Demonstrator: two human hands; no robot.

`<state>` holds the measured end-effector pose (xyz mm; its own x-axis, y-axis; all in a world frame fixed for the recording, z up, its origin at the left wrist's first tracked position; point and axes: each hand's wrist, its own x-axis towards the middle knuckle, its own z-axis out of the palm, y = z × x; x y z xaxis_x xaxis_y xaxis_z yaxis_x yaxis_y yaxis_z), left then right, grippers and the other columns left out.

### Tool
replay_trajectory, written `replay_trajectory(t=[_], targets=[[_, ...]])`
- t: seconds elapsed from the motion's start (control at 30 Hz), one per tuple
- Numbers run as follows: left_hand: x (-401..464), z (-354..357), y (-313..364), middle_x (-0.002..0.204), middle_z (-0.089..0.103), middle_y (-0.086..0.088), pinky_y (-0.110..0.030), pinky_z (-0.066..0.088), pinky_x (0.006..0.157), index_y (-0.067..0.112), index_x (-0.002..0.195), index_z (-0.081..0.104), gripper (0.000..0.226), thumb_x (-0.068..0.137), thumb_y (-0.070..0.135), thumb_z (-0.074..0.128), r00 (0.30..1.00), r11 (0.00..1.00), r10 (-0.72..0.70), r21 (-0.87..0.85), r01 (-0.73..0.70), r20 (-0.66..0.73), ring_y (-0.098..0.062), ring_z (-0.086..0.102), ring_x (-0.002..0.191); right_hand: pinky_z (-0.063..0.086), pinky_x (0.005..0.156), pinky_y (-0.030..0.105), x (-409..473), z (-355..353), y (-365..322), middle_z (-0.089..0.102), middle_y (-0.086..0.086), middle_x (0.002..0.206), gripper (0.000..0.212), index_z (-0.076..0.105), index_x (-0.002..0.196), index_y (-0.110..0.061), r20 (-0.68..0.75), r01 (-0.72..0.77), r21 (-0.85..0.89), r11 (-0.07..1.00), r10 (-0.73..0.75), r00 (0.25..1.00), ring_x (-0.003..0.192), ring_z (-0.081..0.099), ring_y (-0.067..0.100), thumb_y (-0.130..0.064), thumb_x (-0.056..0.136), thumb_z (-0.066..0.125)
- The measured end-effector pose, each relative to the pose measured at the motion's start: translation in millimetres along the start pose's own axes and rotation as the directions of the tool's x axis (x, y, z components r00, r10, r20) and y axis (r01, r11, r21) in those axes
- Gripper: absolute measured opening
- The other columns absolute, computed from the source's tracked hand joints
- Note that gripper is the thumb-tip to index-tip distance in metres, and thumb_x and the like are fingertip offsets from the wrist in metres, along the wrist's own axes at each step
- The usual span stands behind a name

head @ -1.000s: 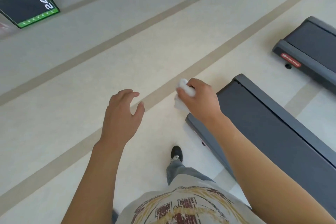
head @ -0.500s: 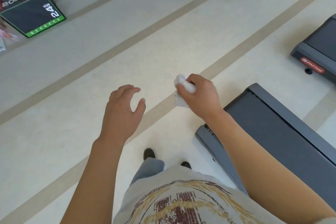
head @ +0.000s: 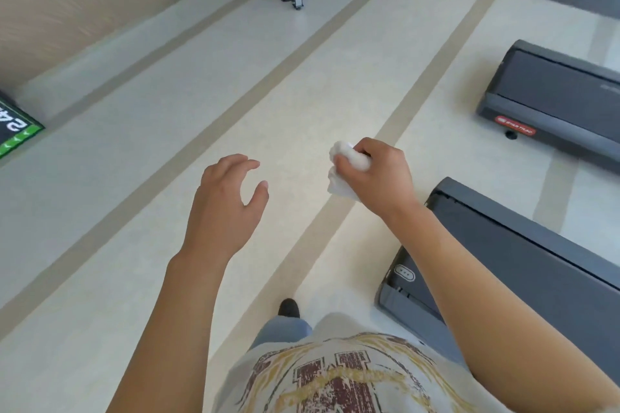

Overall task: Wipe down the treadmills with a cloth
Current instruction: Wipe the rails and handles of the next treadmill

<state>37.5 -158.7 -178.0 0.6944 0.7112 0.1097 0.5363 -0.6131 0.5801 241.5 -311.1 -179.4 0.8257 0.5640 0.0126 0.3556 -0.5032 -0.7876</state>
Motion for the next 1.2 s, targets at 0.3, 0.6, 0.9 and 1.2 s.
replay_trajectory(t=[0.3, 0.6, 0.9, 1.2], targets=[[110, 10, -5, 0.144, 0.054, 0.012, -0.025, 0.036, 0.101, 0.022, 0.135, 0.064, 0.034, 0.103, 0.031, 0.060, 0.969, 0.980, 0.191, -0.079, -0.180, 0.157, -0.014, 0.044, 0.136, 0.054, 0.064, 0.038, 44, 14, -17, 0.064, -0.001, 0.073, 0.030, 0.060, 0.078, -0.018, -0.160, -0.166, -0.027, 0.986, 0.160, 0.974, 0.073, 0.064, 0.020, -0.046, 0.088, 0.065], [187, 66, 20, 0.143, 0.055, 0.009, -0.028, 0.039, 0.102, 0.021, 0.134, 0.065, 0.034, 0.102, 0.031, 0.060, 0.908, 0.952, 0.307, -0.095, -0.292, 0.284, -0.016, 0.046, 0.134, 0.049, 0.059, 0.033, 93, -1, 25, 0.062, -0.006, 0.070, 0.029, 0.057, 0.078, -0.021, -0.244, -0.277, -0.023, 0.961, 0.263, 0.933, 0.066, 0.059, 0.015, -0.046, 0.089, 0.066], [283, 139, 110, 0.141, 0.057, 0.009, -0.023, 0.035, 0.102, 0.021, 0.133, 0.066, 0.033, 0.102, 0.028, 0.061, 0.872, 0.926, 0.376, -0.103, -0.363, 0.312, -0.014, 0.047, 0.133, 0.054, 0.066, 0.041, 208, -72, 83, 0.063, -0.002, 0.078, 0.030, 0.059, 0.083, -0.017, -0.282, -0.306, 0.027, 0.952, 0.301, 0.911, 0.075, 0.062, 0.020, -0.046, 0.091, 0.063], [365, 210, 216, 0.141, 0.056, 0.010, -0.022, 0.035, 0.103, 0.021, 0.134, 0.065, 0.033, 0.102, 0.029, 0.061, 0.837, 0.901, 0.429, -0.090, -0.425, 0.340, -0.015, 0.047, 0.133, 0.056, 0.070, 0.046, 296, -152, 145, 0.065, 0.001, 0.081, 0.031, 0.058, 0.084, -0.016, -0.309, -0.340, 0.089, 0.936, 0.351, 0.884, 0.078, 0.064, 0.024, -0.046, 0.090, 0.062]])
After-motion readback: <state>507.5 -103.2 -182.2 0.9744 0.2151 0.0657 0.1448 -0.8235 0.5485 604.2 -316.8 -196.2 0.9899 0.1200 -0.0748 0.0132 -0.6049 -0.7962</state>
